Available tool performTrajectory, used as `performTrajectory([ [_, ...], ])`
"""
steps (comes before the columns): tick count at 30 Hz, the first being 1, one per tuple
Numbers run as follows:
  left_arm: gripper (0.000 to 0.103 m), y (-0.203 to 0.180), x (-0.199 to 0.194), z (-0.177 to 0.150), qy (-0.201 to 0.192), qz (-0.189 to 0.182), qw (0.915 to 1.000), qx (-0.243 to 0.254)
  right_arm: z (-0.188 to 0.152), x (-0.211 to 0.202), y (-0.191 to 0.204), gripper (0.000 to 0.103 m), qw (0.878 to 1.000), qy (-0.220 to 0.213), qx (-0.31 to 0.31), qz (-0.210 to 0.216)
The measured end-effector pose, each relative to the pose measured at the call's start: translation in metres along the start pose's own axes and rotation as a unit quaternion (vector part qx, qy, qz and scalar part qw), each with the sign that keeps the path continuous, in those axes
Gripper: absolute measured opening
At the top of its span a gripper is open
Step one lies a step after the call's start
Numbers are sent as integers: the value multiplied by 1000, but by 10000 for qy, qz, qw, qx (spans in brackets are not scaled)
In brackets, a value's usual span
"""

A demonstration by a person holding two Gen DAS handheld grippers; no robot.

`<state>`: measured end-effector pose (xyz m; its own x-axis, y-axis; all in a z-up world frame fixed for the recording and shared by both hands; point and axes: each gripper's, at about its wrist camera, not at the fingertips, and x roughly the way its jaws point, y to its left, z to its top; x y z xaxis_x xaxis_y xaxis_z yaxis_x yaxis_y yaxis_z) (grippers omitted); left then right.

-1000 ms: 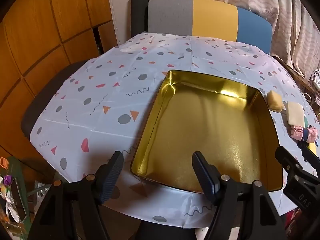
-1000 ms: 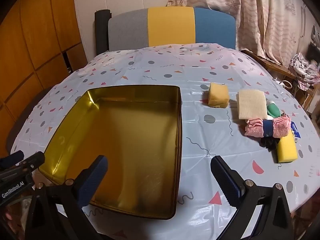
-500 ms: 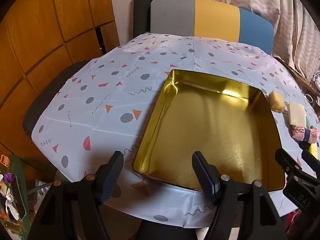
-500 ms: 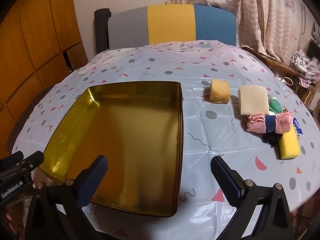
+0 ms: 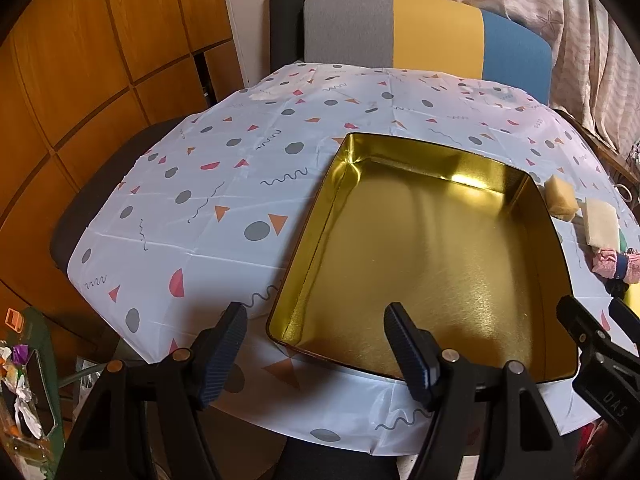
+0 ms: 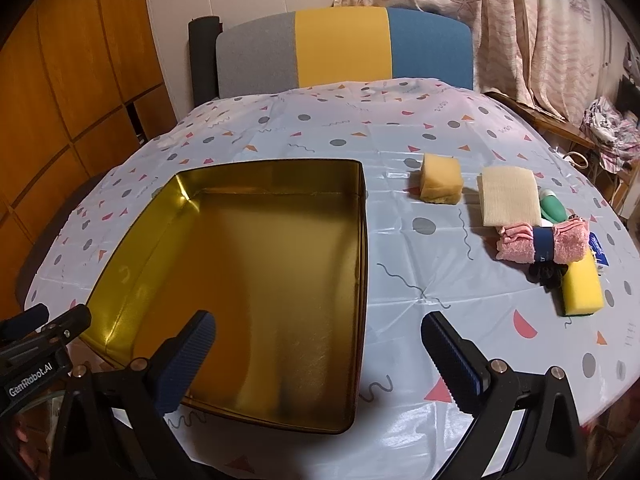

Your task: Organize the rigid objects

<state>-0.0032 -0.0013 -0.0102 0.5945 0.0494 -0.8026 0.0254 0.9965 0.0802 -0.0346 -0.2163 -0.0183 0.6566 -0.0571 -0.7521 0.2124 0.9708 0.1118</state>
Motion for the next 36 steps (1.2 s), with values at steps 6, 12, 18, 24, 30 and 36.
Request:
performTrajectory([
  [6, 72, 1, 0, -1, 11, -14, 10000, 2, 0, 0, 0, 103, 10000, 6, 12, 10],
  [12, 72, 0, -1, -1, 5, -26, 10000, 4, 0, -1, 0, 103, 10000, -19, -15, -11],
  [18, 72, -1, -2, 0, 15, -30, 10000, 12, 1, 0, -2, 103, 10000, 3, -8, -2],
  [24, 72, -3, -2, 0, 41, -46, 10000, 52, 2, -2, -1, 103, 10000, -33, -41, -32],
  [30, 72, -3, -2, 0, 36, -34, 10000, 49, 3, -2, -1, 103, 10000, -28, -56, -2],
  [36, 72, -4, -3, -1, 46, -35, 10000, 77, 2, -2, -3, 103, 10000, -33, -31, 2],
])
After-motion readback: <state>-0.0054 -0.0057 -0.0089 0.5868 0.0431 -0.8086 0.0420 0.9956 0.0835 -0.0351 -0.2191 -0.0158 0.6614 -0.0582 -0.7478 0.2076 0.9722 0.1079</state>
